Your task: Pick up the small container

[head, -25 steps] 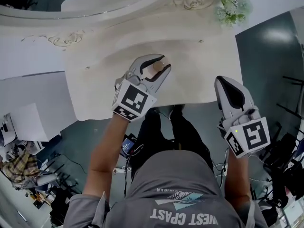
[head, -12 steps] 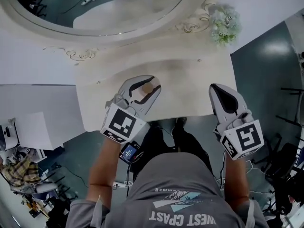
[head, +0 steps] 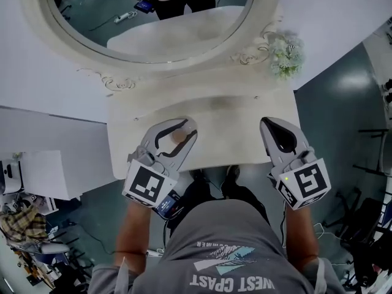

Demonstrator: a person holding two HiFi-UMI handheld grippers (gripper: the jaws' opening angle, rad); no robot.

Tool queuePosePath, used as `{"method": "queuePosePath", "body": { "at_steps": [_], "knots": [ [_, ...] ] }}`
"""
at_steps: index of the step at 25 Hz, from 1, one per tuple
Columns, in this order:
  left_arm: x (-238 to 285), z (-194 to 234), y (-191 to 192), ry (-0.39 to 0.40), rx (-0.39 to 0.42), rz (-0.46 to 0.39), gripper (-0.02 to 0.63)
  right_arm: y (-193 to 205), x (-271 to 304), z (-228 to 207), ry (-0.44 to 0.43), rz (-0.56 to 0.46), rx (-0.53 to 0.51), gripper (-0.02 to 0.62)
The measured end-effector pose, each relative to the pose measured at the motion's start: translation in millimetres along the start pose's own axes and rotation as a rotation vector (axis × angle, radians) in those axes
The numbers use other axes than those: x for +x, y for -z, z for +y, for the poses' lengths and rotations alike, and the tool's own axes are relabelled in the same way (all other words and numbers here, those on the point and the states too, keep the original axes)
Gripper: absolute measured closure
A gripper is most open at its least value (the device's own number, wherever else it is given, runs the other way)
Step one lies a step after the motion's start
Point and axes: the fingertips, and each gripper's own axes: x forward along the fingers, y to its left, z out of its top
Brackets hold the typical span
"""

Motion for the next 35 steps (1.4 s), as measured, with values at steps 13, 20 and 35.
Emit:
{"method": "queuePosePath", "body": {
  "at_steps": [13,20,35],
  "knots": [
    [-57,18,-17,-0.078,0.001,-0.025,0.492,-44,11,38,-0.064,-0.038,-0.091,0.594],
    [-79,26,-22,-0.107,0.016,-0.037,0.492,-52,18,62,-0.100,-0.017,-0.184,0.596],
    [-107,34,-9,-0.136,-0.003,-0.034,0.492,-54,24,95,-0.128,-0.004,-0.197,0.597]
  ]
}}
